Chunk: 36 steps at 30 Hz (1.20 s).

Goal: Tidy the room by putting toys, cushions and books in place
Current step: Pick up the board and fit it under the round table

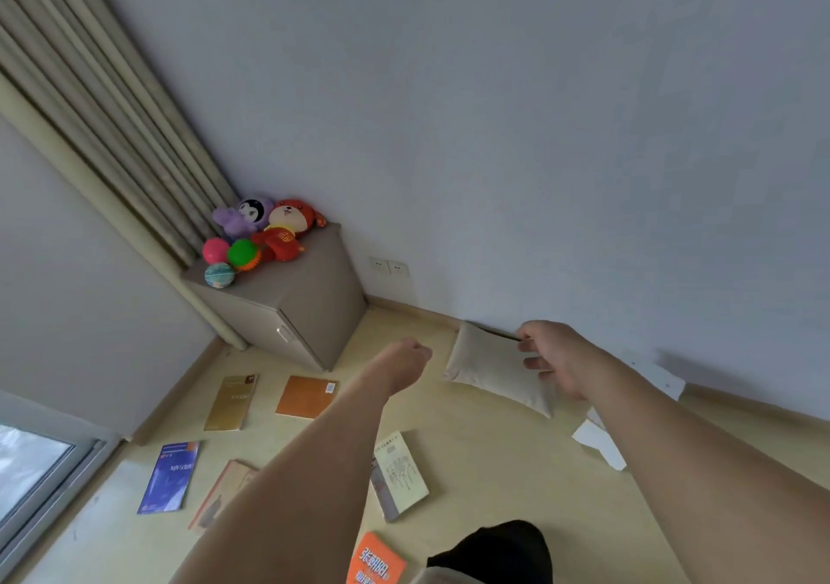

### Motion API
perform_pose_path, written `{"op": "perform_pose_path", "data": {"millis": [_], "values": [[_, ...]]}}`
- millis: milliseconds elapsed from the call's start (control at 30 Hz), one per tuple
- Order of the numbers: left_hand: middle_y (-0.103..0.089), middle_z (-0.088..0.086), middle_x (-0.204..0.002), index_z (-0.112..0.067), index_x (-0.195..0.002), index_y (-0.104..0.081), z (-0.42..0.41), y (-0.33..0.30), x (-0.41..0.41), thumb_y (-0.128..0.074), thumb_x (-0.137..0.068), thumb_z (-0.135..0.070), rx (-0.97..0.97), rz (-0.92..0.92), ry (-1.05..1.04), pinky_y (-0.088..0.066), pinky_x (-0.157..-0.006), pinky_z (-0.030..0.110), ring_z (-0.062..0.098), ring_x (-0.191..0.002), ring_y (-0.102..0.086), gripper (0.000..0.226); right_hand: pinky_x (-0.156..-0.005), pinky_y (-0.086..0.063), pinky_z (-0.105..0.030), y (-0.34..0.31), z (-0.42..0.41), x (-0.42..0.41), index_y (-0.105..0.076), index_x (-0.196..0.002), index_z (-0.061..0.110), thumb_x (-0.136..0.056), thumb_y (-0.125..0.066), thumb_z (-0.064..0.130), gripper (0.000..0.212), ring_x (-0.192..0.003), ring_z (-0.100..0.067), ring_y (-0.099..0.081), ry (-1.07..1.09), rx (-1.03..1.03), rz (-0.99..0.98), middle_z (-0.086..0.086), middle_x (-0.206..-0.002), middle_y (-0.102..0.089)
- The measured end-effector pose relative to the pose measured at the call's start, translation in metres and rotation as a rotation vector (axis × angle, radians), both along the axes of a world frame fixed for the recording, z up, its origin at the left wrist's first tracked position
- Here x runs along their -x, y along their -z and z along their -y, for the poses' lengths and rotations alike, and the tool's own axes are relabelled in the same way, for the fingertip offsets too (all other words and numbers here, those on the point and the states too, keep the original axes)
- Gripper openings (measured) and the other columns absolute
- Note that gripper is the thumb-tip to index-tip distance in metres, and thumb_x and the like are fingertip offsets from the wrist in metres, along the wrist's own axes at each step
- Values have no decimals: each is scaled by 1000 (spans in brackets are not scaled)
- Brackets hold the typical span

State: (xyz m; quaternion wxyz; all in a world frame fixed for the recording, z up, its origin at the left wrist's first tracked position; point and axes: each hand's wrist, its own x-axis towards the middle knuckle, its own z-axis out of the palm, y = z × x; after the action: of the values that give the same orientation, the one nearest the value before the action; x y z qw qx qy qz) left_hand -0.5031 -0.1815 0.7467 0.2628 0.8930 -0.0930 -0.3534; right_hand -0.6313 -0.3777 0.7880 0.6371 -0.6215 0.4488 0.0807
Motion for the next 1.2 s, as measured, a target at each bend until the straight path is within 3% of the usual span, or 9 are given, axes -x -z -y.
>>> {"op": "perform_pose_path", "data": {"millis": [167,367,400,467,567,667,767,967,1200], "values": [[-61,14,-127,-8,-127,-60,70,34,-33,-46,-97,-29,-5,-47,-121,-47,-102,40,33,-118,-58,39,-93,-43,-40,15,83,-44,-60,-99,14,-90,-53,25,16,-97,-26,-60,-132,37,-23,-7,-111,-61],[-58,15,-114,0,-129,-54,179,93,-42,-34,-100,-13,-133,-123,-32,-48,-86,39,24,-89,-55,38,-76,-33,-33,25,200,-66,-55,-98,-4,-86,-53,17,24,-105,-47,-57,-318,114,-154,-27,-96,-48],[-57,17,-120,0,-130,-52,203,103,-40,-32,-100,-10,-141,-133,-9,-47,-92,40,26,-96,-56,37,-76,-32,-33,25,222,-68,-53,-91,4,-84,-52,16,14,-85,-32,-53,-327,121,-176,-15,-91,-43],[-54,16,-132,-1,-131,-50,263,109,-33,-35,-101,-10,-88,-146,11,-42,-103,34,28,-116,-53,35,-80,-36,-34,34,276,-72,-53,-94,4,-84,-51,17,16,-110,-15,-22,-315,162,-222,7,-106,-30],[-55,7,-117,-7,-124,-57,325,105,-25,-40,-103,-17,8,-265,20,-42,-92,32,18,-101,-49,29,-79,-35,-35,46,322,-78,-53,-113,-5,-87,-49,19,35,-124,-40,-50,-369,188,-273,2,-100,-38],[-51,4,-102,-12,-110,-58,360,107,-28,-42,-100,-22,60,-268,-94,-42,-89,34,19,-91,-45,22,-90,-42,-38,60,349,-88,-52,-125,-4,-89,-49,16,41,-92,-16,-37,-514,193,-324,-12,-115,-58],[-54,8,-106,-7,-117,-59,376,110,-24,-42,-100,-22,34,-251,-243,-37,-87,32,25,-102,-50,29,-109,-36,-47,77,376,-101,-47,-133,-4,-92,-47,13,44,-122,-39,-52,-705,260,-320,-23,-138,-49],[-45,1,-71,-16,-70,-43,384,129,40,-45,-98,-17,10,-266,-760,-47,-75,35,23,-79,-49,28,-97,-40,-32,112,424,-102,-51,-127,16,-93,-47,20,35,-111,-19,-47,-1097,292,-295,-3,-129,-50],[-47,4,-77,-10,-84,-49,415,174,135,-52,-96,-23,28,-409,-1025,-39,-72,32,24,-78,-47,18,-88,-43,-32,146,444,-93,-43,-138,12,-92,-47,17,46,-112,-24,-53,-1355,394,-318,-7,-130,-50]]}}
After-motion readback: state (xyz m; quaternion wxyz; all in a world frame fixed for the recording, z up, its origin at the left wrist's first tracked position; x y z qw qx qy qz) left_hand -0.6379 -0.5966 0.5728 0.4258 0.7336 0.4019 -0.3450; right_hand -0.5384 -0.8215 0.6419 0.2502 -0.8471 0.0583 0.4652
